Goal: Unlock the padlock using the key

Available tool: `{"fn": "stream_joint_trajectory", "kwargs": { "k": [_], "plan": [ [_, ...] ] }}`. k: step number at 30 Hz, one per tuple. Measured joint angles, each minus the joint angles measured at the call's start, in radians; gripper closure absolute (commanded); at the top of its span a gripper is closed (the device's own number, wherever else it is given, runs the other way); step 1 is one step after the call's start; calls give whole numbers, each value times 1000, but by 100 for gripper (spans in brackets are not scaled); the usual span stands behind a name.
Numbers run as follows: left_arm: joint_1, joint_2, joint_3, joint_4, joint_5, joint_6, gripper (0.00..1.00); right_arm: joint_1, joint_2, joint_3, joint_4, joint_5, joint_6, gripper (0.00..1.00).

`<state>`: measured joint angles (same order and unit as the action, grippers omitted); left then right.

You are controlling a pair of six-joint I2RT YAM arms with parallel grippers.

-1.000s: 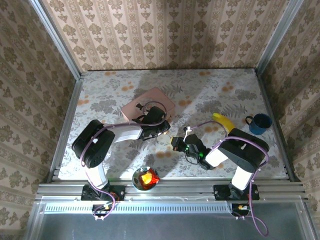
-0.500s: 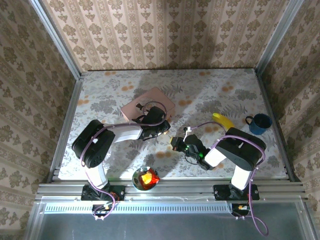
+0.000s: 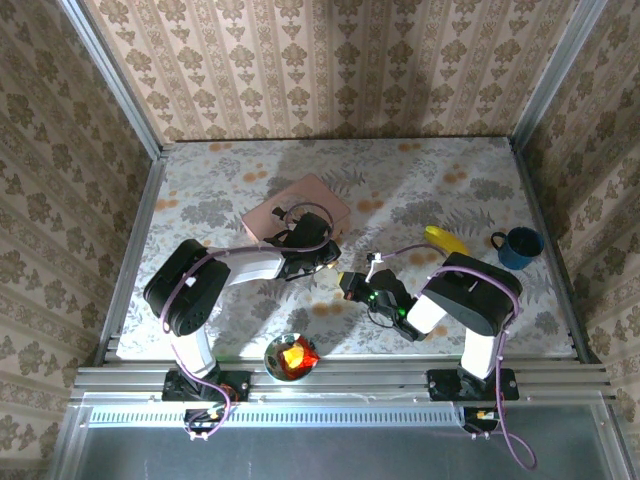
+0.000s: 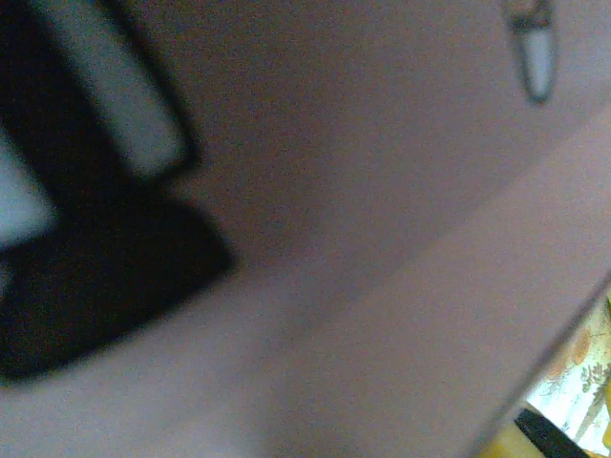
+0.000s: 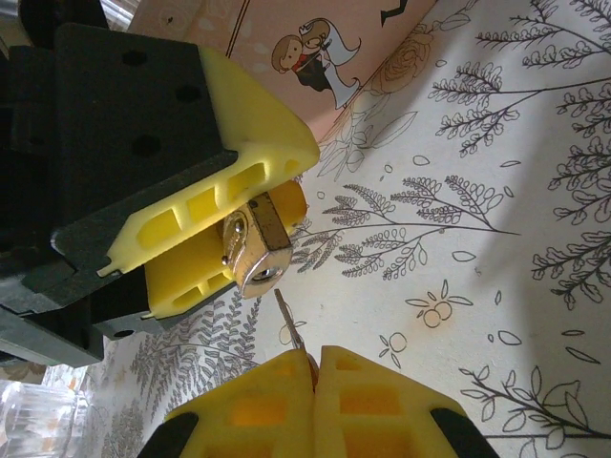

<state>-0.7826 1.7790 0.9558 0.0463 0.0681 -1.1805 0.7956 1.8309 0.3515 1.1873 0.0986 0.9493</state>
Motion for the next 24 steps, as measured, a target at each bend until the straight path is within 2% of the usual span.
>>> {"fn": "stream_joint_trajectory", "kwargs": {
  "k": [24],
  "plan": [
    [4,6,0,14,10,-6,100,-23,23,3,44,-1,24,100]
  ]
}}
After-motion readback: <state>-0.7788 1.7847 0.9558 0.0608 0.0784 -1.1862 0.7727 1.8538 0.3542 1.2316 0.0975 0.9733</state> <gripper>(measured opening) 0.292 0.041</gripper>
